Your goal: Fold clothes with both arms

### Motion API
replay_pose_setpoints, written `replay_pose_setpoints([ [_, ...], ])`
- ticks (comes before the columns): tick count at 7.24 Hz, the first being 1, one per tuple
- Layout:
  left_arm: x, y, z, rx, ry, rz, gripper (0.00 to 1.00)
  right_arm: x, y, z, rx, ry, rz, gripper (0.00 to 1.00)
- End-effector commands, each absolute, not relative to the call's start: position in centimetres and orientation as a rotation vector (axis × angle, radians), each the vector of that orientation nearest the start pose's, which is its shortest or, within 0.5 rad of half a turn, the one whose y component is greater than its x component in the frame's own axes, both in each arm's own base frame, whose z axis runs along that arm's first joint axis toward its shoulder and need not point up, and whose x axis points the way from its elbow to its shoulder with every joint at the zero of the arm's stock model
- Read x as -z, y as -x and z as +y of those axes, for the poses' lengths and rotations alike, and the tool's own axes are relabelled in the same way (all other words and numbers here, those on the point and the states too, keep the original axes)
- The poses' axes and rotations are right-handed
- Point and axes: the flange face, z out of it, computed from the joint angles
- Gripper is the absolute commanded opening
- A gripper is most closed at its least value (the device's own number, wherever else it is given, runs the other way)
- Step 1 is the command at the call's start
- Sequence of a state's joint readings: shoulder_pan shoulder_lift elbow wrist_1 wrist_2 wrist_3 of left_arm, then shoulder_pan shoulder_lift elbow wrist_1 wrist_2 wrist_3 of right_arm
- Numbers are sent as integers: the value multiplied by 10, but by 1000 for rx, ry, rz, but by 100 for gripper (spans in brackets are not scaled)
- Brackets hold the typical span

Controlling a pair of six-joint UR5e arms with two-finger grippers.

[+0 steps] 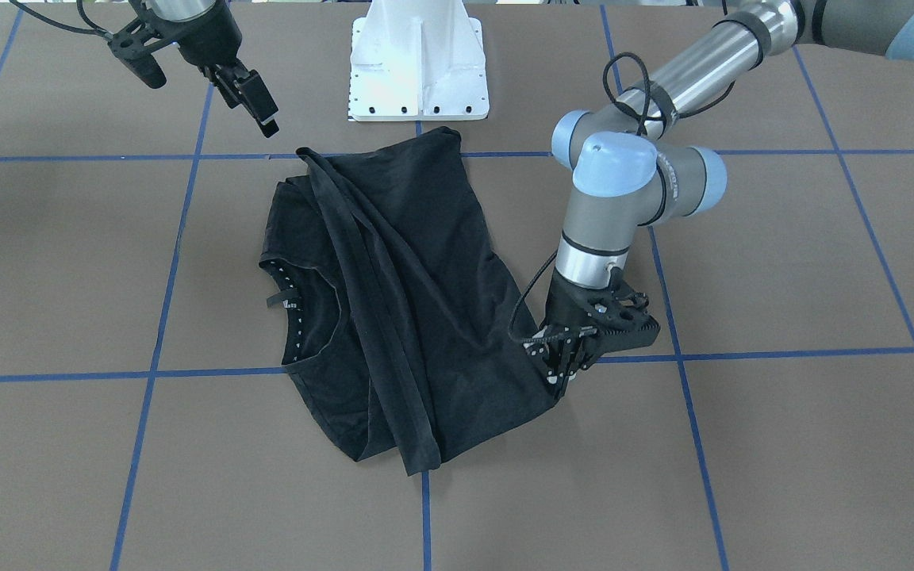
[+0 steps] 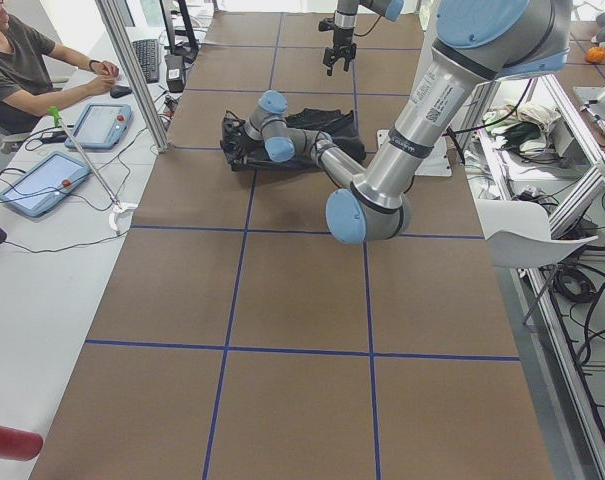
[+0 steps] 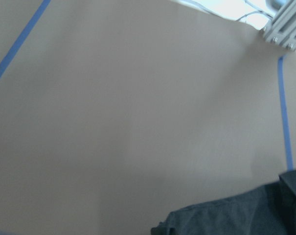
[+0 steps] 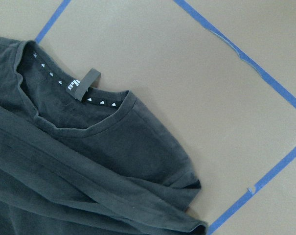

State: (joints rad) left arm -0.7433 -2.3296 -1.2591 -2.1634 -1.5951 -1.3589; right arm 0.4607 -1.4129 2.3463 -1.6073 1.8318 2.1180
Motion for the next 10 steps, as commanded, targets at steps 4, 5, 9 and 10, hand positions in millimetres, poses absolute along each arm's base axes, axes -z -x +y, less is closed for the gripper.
replay_pose_setpoints([
  [4, -231, -480, -703, 443, -574, 980, 100, -251, 370, -322, -870, 211, -902, 100],
  [5, -246, -460, -670, 393, -531, 1047, 100, -240, 405, -334, -868, 207, -903, 100],
  [9, -296, -400, -600, 373, -499, 1082, 100, -262, 506, -283, -919, 87, -856, 100],
  [10, -295, -400, -600, 375, -499, 1082, 100, -254, 525, -271, -944, 79, -923, 100],
])
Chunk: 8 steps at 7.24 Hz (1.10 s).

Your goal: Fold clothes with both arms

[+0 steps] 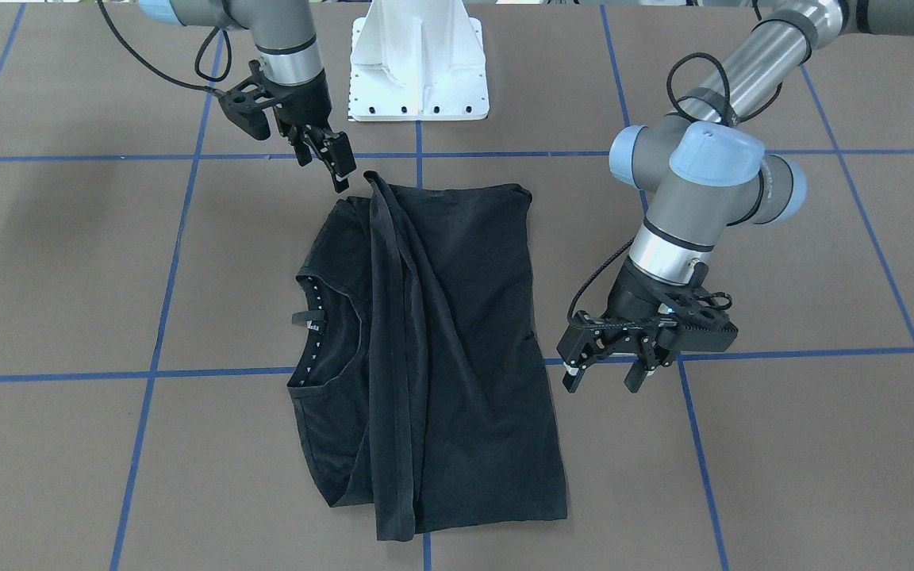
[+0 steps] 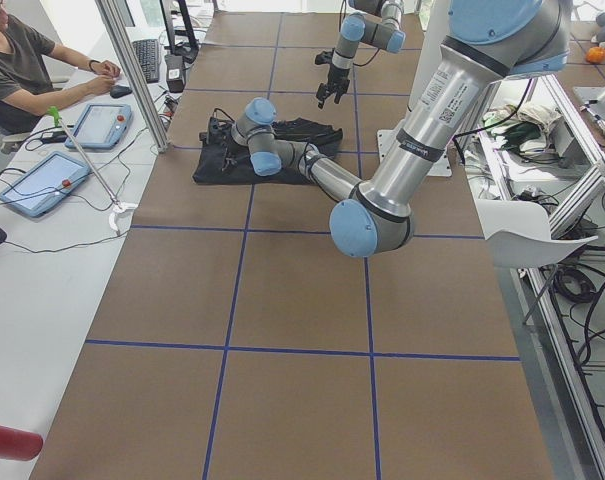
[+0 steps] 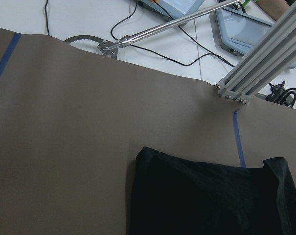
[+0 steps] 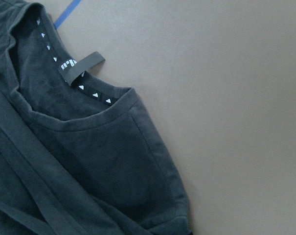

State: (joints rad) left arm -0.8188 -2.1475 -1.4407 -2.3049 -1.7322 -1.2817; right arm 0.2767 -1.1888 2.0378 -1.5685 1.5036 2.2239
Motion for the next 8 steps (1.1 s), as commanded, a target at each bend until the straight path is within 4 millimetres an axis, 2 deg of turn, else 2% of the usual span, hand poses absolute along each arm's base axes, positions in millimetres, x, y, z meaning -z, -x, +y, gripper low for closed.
replay_pose_setpoints([
  [1, -295, -400, -599, 376, -496, 1078, 100, -260, 534, -253, -968, 96, -923, 100],
  [2, -294, -400, -599, 380, -491, 1064, 100, -259, 545, -248, -1067, 94, -954, 100],
  [3, -293, -399, -599, 380, -494, 1066, 100, -265, 550, -248, -1089, 95, -957, 100],
  [4, -293, -399, -599, 381, -494, 1064, 100, -270, 564, -253, -1106, 71, -970, 100],
  [5, -294, -400, -599, 383, -488, 1055, 100, -257, 582, -264, -1119, 67, -984, 100],
  [6, -291, -399, -598, 384, -486, 1052, 100, -266, 595, -265, -1112, 57, -958, 100],
  [8, -290, -399, -598, 386, -483, 1049, 100, -269, 595, -266, -1108, 51, -943, 100],
])
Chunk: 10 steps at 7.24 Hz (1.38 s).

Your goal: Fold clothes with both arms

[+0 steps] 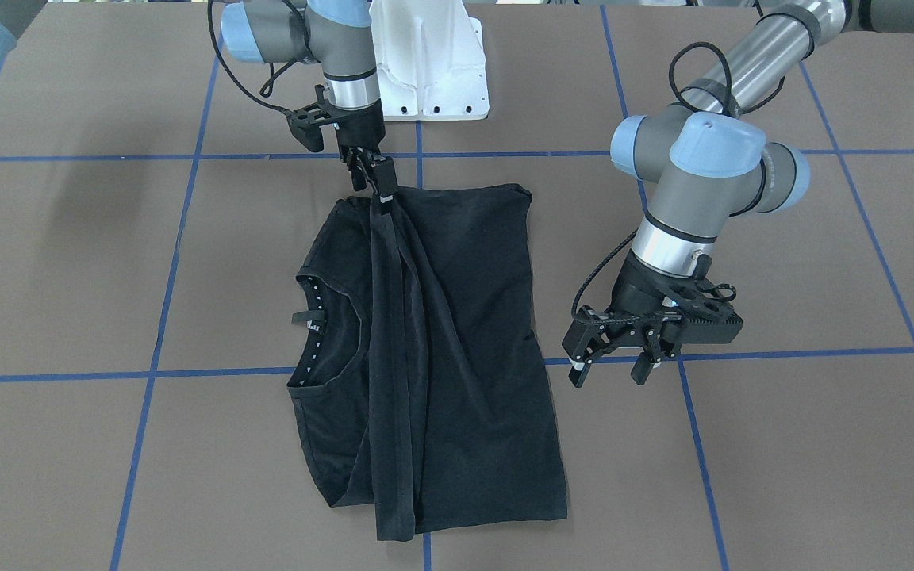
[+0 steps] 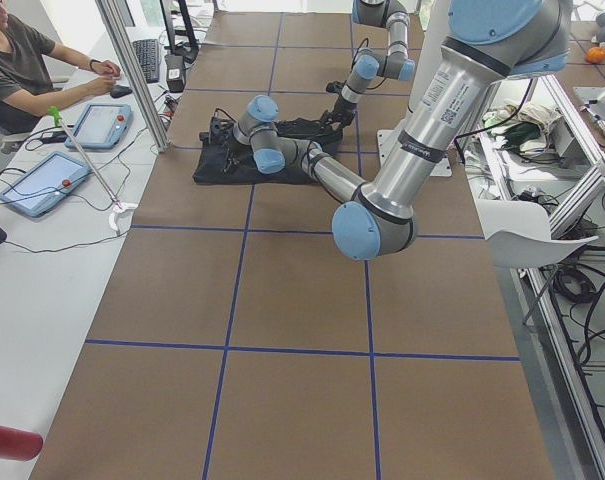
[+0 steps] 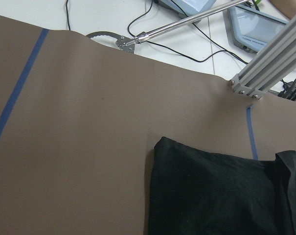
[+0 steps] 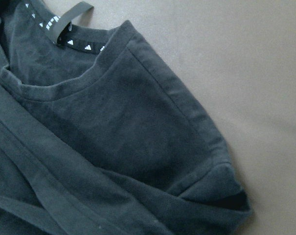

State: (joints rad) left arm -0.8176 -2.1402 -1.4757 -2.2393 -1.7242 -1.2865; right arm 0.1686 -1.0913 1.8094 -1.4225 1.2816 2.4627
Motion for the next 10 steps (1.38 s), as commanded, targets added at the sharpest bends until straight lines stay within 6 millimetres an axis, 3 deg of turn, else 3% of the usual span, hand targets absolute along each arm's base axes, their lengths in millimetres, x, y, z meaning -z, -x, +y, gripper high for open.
replay_pose_setpoints([
  [1, -291, -400, -598, 385, -481, 1048, 100, -270, 594, -266, -1106, 45, -926, 98],
  [2, -292, -400, -597, 385, -481, 1047, 100, -271, 594, -266, -1106, 44, -921, 90],
  [4, -289, -402, -598, 413, -461, 1052, 100, -271, 594, -266, -1105, 39, -904, 54],
  [5, -291, -402, -598, 419, -456, 1044, 100, -271, 594, -265, -1104, 42, -904, 33],
  [6, -291, -402, -598, 419, -456, 1044, 100, -271, 594, -265, -1104, 44, -904, 0],
  [9, -290, -401, -599, 429, -450, 1048, 100, -265, 584, -278, -1109, 73, -909, 0],
  [10, -292, -400, -598, 448, -436, 1053, 100, -250, 561, -288, -1111, 132, -934, 0],
])
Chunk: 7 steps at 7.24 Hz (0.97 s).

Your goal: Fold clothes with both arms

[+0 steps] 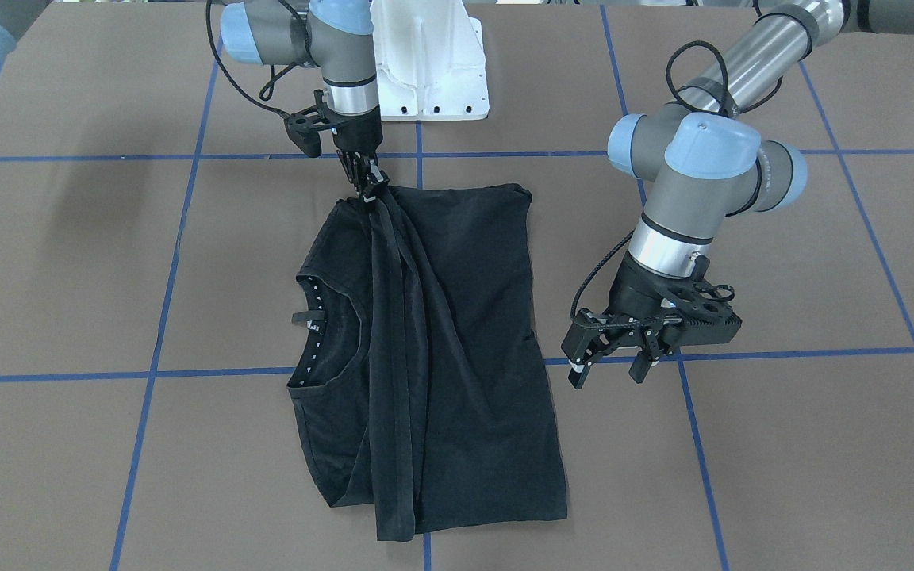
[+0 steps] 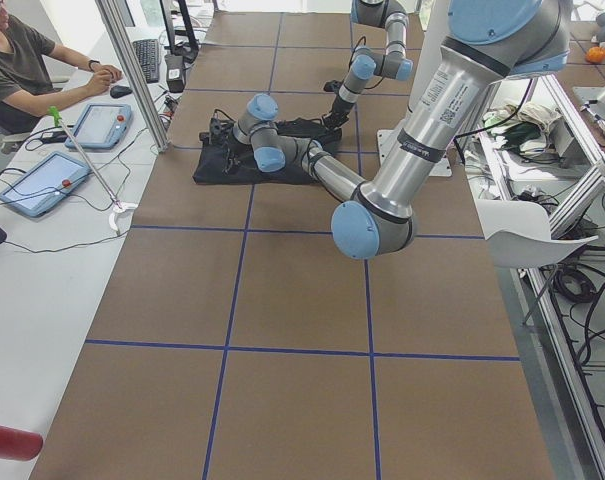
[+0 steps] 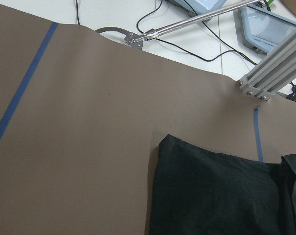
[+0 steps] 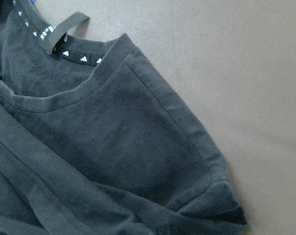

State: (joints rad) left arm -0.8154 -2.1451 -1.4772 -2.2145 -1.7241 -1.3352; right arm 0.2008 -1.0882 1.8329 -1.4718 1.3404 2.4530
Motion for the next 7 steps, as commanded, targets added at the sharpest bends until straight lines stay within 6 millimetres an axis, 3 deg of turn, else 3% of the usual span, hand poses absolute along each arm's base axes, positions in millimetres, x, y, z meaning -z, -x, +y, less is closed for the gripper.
replay_pose_setpoints([
  [1, -288, -399, -595, 468, -427, 1068, 100, -252, 560, -289, -1110, 139, -927, 0],
  [4, -273, -395, -575, 510, -403, 1127, 100, -259, 561, -280, -1099, 130, -893, 0],
  [5, -284, -396, -572, 511, -395, 1113, 100, -255, 550, -290, -1113, 125, -891, 0],
  [6, -282, -395, -571, 511, -395, 1116, 100, -251, 539, -292, -1122, 112, -865, 0],
  [7, -282, -396, -571, 515, -390, 1118, 100, -261, 543, -285, -1115, 97, -832, 0],
])
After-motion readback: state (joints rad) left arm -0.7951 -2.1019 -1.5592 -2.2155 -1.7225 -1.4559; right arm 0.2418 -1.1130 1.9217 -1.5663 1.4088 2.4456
